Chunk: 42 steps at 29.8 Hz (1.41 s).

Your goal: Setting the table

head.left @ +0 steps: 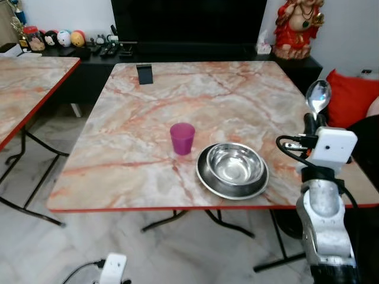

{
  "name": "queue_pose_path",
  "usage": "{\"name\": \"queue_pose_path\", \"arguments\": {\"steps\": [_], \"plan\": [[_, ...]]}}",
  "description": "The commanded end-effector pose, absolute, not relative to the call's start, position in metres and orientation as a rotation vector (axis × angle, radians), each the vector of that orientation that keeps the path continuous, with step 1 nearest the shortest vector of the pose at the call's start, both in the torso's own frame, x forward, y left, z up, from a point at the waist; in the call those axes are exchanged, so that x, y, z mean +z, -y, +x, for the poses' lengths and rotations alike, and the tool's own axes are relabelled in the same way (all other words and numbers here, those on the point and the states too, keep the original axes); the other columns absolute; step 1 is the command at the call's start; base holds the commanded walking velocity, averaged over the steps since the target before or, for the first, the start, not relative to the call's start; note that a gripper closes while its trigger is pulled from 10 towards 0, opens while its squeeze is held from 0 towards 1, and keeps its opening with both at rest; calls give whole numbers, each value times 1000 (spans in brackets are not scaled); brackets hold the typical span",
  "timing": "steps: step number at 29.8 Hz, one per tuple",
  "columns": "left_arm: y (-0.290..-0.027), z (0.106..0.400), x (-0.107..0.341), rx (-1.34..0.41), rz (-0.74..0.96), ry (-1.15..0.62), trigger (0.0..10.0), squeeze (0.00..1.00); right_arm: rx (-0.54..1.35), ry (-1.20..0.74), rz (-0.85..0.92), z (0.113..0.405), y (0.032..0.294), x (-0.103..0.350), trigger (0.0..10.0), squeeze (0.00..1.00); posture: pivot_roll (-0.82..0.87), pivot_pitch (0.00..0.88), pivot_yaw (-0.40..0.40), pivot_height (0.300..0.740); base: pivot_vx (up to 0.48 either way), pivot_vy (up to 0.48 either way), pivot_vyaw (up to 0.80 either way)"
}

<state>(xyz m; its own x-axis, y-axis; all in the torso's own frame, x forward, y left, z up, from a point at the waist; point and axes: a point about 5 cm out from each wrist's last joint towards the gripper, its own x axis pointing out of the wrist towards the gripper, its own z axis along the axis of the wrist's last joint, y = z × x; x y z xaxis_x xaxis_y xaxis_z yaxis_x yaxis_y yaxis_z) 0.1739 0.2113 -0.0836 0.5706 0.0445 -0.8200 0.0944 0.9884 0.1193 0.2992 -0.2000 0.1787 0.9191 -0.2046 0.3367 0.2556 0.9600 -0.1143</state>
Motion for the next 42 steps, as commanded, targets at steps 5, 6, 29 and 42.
{"name": "queue_pose_path", "arguments": {"steps": [5,6,29,42], "plan": [[-214,170,-85,-12,154,-983,10000,0,-241,336,-152,301,201,182,10000,0,-2,0,-4,740,0,0,0],[-214,171,-85,-8,151,-980,10000,0,-241,336,-151,302,201,182,10000,0,3,0,-6,740,0,0,0],[-210,185,-80,1,148,-958,10000,0,-245,332,-138,309,199,186,10000,0,10,0,-15,740,172,0,0],[-209,186,-79,7,148,-952,10000,0,-246,324,-122,309,199,185,10000,0,10,0,-20,740,168,0,0]]}}
